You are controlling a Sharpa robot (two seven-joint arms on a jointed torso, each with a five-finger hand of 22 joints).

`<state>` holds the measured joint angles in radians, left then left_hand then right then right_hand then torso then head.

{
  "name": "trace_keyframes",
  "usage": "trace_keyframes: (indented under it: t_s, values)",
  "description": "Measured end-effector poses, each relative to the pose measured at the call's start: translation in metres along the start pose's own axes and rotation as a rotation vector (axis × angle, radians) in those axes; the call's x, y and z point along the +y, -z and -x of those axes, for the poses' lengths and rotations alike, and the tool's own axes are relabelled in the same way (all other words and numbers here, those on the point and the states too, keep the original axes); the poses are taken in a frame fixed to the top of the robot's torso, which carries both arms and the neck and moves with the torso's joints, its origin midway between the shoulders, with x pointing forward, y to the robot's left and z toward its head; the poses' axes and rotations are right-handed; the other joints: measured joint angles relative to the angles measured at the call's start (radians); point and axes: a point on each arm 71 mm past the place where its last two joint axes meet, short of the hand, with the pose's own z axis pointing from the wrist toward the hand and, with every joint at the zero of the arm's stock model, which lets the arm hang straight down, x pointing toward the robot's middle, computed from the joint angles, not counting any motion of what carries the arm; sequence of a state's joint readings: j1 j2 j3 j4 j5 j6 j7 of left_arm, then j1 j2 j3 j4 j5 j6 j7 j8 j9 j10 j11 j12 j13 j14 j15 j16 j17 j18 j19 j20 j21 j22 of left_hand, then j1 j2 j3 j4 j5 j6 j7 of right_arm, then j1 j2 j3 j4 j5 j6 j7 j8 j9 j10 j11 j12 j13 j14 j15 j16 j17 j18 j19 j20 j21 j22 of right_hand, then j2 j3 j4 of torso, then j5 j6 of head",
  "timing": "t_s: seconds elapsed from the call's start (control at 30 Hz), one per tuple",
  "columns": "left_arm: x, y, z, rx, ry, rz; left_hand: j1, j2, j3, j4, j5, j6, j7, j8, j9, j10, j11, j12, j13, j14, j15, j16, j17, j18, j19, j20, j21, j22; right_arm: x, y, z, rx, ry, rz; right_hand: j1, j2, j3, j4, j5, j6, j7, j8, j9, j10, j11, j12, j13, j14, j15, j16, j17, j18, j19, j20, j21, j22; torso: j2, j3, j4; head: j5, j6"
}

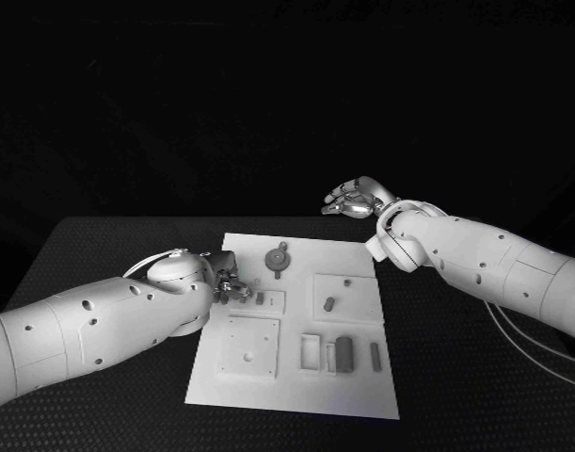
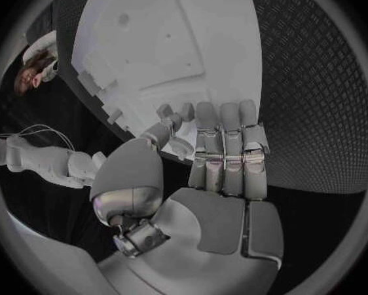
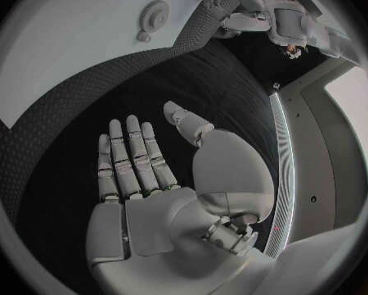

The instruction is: Assemble the parts on the task board

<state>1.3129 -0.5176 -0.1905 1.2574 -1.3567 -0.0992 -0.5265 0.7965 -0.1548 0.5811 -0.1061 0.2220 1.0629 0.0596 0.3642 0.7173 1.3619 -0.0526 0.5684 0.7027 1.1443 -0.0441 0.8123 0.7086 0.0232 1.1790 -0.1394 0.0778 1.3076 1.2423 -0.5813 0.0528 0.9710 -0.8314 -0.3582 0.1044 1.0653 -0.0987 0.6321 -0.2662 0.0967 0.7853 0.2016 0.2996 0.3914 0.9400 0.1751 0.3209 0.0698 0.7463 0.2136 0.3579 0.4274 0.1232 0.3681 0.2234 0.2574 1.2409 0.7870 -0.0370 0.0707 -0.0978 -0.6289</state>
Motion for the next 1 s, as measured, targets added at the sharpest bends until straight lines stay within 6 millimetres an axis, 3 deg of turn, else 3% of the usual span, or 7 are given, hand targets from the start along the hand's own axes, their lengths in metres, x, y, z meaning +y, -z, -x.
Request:
trace_keyframes:
  t_s: [0.1,0.3,0.53,0.7,0.83,0.9,1.0]
  values:
    - [0.003,-0.001,0.002,-0.007,0.008,0.007,-0.002,-0.011,0.0,0.008,-0.011,-0.007,0.004,-0.001,0.002,-0.003,0.002,0.005,-0.001,-0.003,0.003,0.004,-0.004,0.0,0.0,0.0,0.0,0.0,0.0,0.0,0.0,0.0,0.0,-0.001,0.0,0.0,0.0,0.0,0.0,0.0,0.0,0.0,0.0,0.0,0.0,0.0,0.0,0.0,0.0,0.0,0.0,0.0,0.0,0.0,0.0,0.0,0.0,-0.0002,0.0,-0.001,0.0]
    - [0.007,-0.002,0.007,-0.02,0.057,0.022,-0.011,-0.039,-0.024,0.039,-0.126,-0.072,0.02,-0.029,0.006,-0.025,0.024,0.012,-0.004,-0.027,0.006,0.02,-0.021,0.0,-0.015,0.003,-0.005,0.0,-0.001,0.0,-0.001,0.002,-0.001,-0.002,0.0,0.0,0.0,0.0,0.0,0.0,0.0,0.0,0.0,0.0,0.0,0.0,0.0,0.0,0.0,-0.004,0.0,0.0,0.0,0.0,0.0,0.001,0.0,-0.0006,0.0,-0.001,0.001]
    - [0.013,-0.002,0.016,-0.045,0.142,0.039,-0.016,-0.034,-0.072,0.025,-0.142,-0.127,0.038,-0.04,-0.009,-0.036,0.035,0.018,-0.004,-0.041,0.006,0.032,-0.027,0.0,-0.021,0.003,-0.005,0.0,-0.003,0.0,0.001,-0.003,0.002,-0.007,0.0,0.0,0.0,0.0,0.0,0.0,0.0,0.0,-0.001,-0.004,0.004,0.0,0.0,0.0,0.0,-0.004,0.001,0.0,0.0,0.0,0.0,0.002,0.0,-0.0006,0.0,-0.001,0.002]
    - [0.013,-0.004,0.018,-0.048,0.245,0.021,-0.015,-0.032,-0.083,0.014,-0.146,-0.172,0.062,-0.021,-0.016,-0.135,0.06,-0.021,-0.032,-0.136,0.037,0.0,-0.053,-0.011,-0.123,0.031,-0.012,-0.002,-0.003,0.0,0.001,-0.003,0.002,-0.007,0.0,0.0,0.0,0.0,0.0,0.0,0.0,0.0,-0.001,-0.004,0.004,0.0,0.0,0.0,0.0,-0.004,0.001,0.0,0.0,0.0,-0.004,0.002,0.0,-0.0001,0.0,-0.001,0.005]
    - [0.007,-0.009,0.02,-0.042,0.322,-0.046,0.06,0.043,-0.069,-0.076,-0.119,-0.213,0.094,-0.009,-0.042,-0.261,0.108,-0.112,-0.105,-0.257,0.104,-0.055,-0.097,-0.016,-0.26,0.098,-0.012,-0.042,-0.003,0.0,0.001,-0.003,0.001,-0.007,0.0,0.0,0.0,0.0,0.0,-0.004,-0.004,0.0,-0.001,-0.004,0.004,0.0,0.0,0.0,0.0,-0.004,0.001,0.0,0.0,0.0,-0.004,0.002,0.0,0.0006,0.0001,-0.001,0.008]
    - [0.001,-0.011,0.021,-0.052,0.33,-0.094,0.127,0.08,-0.049,-0.139,-0.105,-0.22,0.095,-0.008,-0.066,-0.316,0.134,-0.174,-0.161,-0.264,0.114,-0.061,-0.115,-0.016,-0.271,0.108,-0.012,-0.064,-0.003,0.0,0.001,-0.003,0.002,-0.007,0.0,0.0,0.0,0.0,0.0,-0.004,-0.004,0.0,-0.001,-0.004,0.004,0.0,0.0,0.0,0.0,-0.004,0.001,0.0,0.0,0.0,-0.004,0.002,0.0,0.0006,0.0002,0.0,0.011]
    - [-0.009,-0.014,0.024,-0.09,0.31,-0.169,0.222,0.079,-0.018,-0.175,-0.137,-0.201,0.082,-0.017,-0.103,-0.321,0.149,-0.236,-0.231,-0.246,0.108,-0.052,-0.132,-0.016,-0.247,0.109,-0.012,-0.083,-0.003,0.0,0.0,-0.003,0.001,-0.007,0.0,0.0,0.0,0.0,0.0,-0.004,-0.004,0.0,-0.001,-0.004,0.004,0.0,0.0,0.0,0.0,-0.004,0.001,0.0,0.0,0.0,-0.004,0.003,0.0,0.0006,-0.0001,0.0,0.014]
